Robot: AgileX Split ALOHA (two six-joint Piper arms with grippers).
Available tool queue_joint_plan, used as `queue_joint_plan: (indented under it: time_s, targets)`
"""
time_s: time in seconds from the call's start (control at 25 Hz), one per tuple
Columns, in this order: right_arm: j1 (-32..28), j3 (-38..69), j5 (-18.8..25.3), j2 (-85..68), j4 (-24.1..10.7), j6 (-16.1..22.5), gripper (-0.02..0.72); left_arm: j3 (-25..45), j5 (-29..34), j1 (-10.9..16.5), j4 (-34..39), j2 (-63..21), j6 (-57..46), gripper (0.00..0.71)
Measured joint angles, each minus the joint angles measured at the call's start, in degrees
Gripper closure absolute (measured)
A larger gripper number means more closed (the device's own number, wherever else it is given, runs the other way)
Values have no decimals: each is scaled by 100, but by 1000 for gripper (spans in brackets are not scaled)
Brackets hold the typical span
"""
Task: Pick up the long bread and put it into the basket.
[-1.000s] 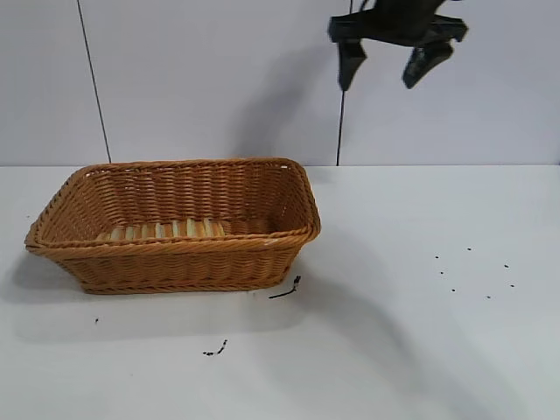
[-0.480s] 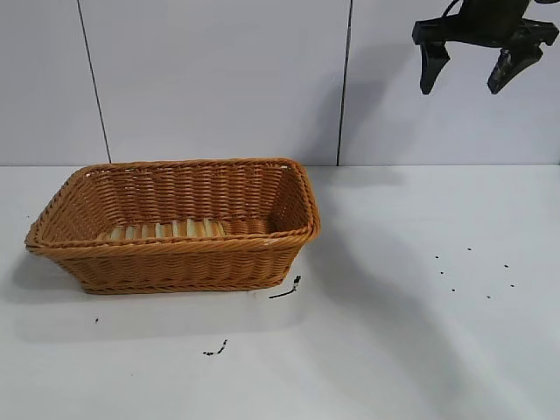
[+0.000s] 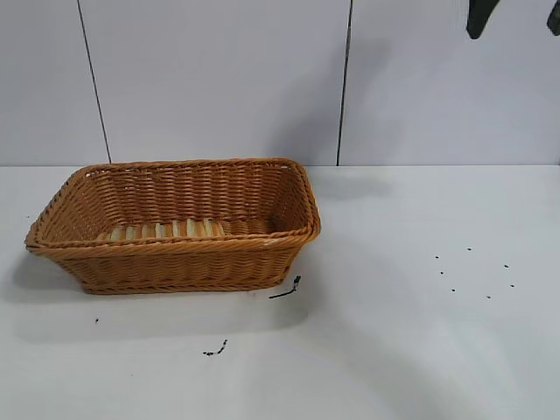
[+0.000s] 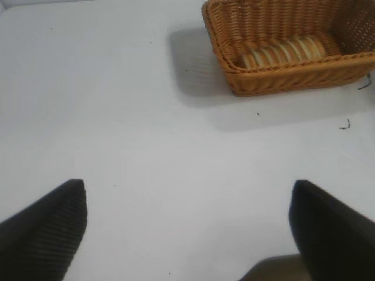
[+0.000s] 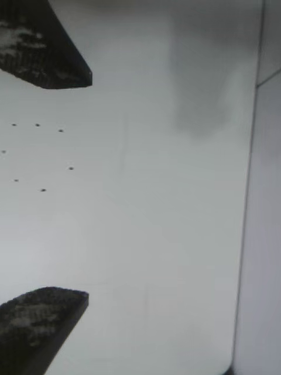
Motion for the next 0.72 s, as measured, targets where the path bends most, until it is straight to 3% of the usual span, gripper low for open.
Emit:
queue_joint_plan:
  time_s: [0.24,0.4,0.52,0.72]
  targets:
    - [0,2382,-46,-2104,0,0,73,0,0,0,0,0,0,14]
    - [0,3844,-545,-3623,7,0,73,0,0,0,0,0,0,14]
    - [0,4705,-892,-4965,47,0,73,0,0,0,0,0,0,14]
    - [0,5406,-947,-6912,222,-4,73,0,0,0,0,0,0,14]
